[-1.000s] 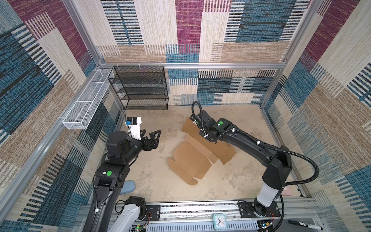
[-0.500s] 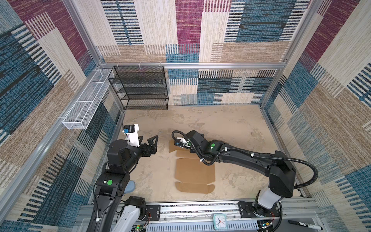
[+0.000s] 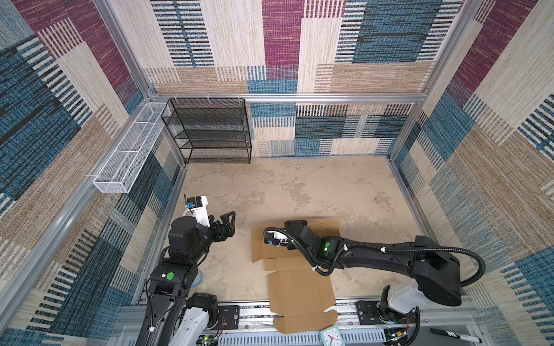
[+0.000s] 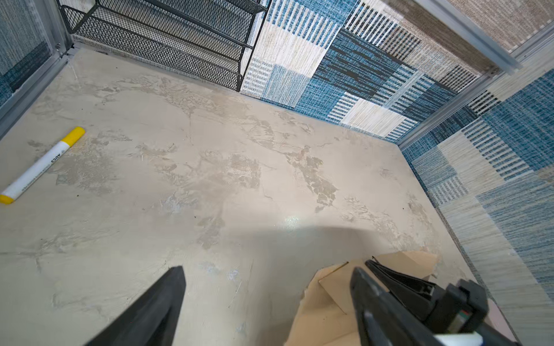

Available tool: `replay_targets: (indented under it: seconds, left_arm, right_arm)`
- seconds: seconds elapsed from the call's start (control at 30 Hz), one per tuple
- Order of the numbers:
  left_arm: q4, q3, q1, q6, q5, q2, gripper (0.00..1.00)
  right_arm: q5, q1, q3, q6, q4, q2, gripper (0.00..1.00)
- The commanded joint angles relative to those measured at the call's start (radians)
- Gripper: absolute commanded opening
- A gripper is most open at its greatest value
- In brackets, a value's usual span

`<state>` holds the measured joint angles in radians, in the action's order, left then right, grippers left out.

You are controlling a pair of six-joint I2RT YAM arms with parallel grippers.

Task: Assemble paper box
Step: Fold the bottom flaps of a flat cardboard box at the center of the table.

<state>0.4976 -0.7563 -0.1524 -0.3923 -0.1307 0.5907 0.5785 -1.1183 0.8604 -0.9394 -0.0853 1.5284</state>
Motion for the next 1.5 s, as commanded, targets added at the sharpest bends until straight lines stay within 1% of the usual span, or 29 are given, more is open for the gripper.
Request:
replay_targets:
  seconds: [0.0,0.07,0.17,0.23,0.27,0.3,0.37,0.53,0.67,0.73,0.77,0.9,1.0,1.2,1.3,1.47]
  left_arm:
    - [-0.031,0.015,0.001,-0.031,0.002,0.009,0.89]
    - [-0.05,0.023,0.001,-0.037,0.01,0.009,0.89]
    - [-0.074,0.029,0.001,-0.034,0.027,0.015,0.89]
    - [-0.088,0.029,0.001,-0.028,0.032,0.025,0.89]
    - [-0.095,0.028,0.001,-0.028,0.039,0.03,0.89]
    - [-0.102,0.023,0.001,-0.027,0.044,0.035,0.89]
    - [-0.116,0.013,0.001,-0.015,0.047,0.044,0.89]
    - [-0.12,-0.021,0.001,0.033,0.078,0.066,0.9]
    - [-0.112,-0.017,0.001,0.049,0.079,0.069,0.9]
    - [-0.118,0.004,0.001,0.046,0.077,0.058,0.9]
    - [-0.125,0.018,0.001,0.045,0.08,0.052,0.9]
    - [-0.138,0.046,0.001,0.026,0.075,0.053,0.9]
    - [-0.146,0.044,0.001,0.0,0.053,0.074,0.89]
    - [-0.171,0.062,0.001,-0.084,0.004,0.093,0.89]
    - [-0.164,0.054,-0.001,-0.159,-0.053,0.099,0.88]
    - [-0.214,0.11,-0.013,-0.362,-0.15,0.117,0.87]
  right_arm:
    - [0.038,-0.015,-0.039,-0.04,-0.207,-0.022,0.0]
    - [0.068,-0.017,-0.065,-0.096,-0.309,-0.024,0.0]
    - [0.07,-0.011,-0.063,-0.164,-0.38,-0.013,0.0]
    - [0.046,0.006,-0.03,-0.174,-0.38,-0.011,0.0]
    - [0.053,0.019,-0.019,-0.2,-0.425,-0.006,0.0]
    - [0.053,0.033,-0.012,-0.241,-0.47,-0.004,0.0]
    - [0.038,0.06,0.012,-0.304,-0.495,0.009,0.0]
    - [0.039,0.092,0.009,-0.479,-0.728,0.078,0.0]
    - [0.045,0.089,-0.021,-0.496,-0.821,0.128,0.0]
    - [0.063,0.084,-0.059,-0.539,-0.94,0.161,0.0]
    - [0.07,0.081,-0.069,-0.554,-0.965,0.174,0.0]
    - [0.066,0.054,-0.096,-0.504,-0.951,0.187,0.0]
    - [0.085,0.036,-0.121,-0.498,-1.0,0.221,0.0]
    - [0.11,0.012,-0.154,-0.441,-1.026,0.246,0.0]
    - [0.11,0.009,-0.155,-0.418,-1.011,0.24,0.0]
    - [0.1,0.009,-0.143,-0.371,-0.962,0.244,0.0]
